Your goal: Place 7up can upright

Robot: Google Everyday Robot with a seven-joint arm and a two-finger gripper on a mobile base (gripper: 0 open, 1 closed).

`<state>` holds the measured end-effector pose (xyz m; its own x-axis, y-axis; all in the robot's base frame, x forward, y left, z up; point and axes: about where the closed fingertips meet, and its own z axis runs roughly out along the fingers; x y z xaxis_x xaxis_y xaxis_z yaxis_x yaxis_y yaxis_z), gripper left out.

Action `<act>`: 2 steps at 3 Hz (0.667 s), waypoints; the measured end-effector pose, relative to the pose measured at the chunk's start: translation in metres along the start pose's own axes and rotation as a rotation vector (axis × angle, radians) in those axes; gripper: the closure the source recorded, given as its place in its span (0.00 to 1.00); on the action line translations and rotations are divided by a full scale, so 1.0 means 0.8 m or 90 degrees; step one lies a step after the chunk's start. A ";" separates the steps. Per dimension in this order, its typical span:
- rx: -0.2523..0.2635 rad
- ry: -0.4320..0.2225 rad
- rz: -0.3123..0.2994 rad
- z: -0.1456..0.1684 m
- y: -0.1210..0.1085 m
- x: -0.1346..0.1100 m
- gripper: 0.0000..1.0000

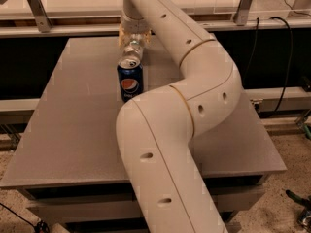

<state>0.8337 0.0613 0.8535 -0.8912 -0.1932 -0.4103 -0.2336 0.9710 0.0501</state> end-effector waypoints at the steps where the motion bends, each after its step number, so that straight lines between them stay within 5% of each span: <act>1: 0.000 0.004 -0.015 0.000 0.003 0.001 0.64; 2: -0.008 -0.011 -0.061 -0.015 0.000 -0.003 0.87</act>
Offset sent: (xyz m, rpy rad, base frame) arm -0.0127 -0.0104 0.0383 -0.0373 -0.0864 0.2022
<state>0.8314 0.0602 0.8656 -0.8573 -0.2830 -0.4300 -0.3230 0.9462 0.0213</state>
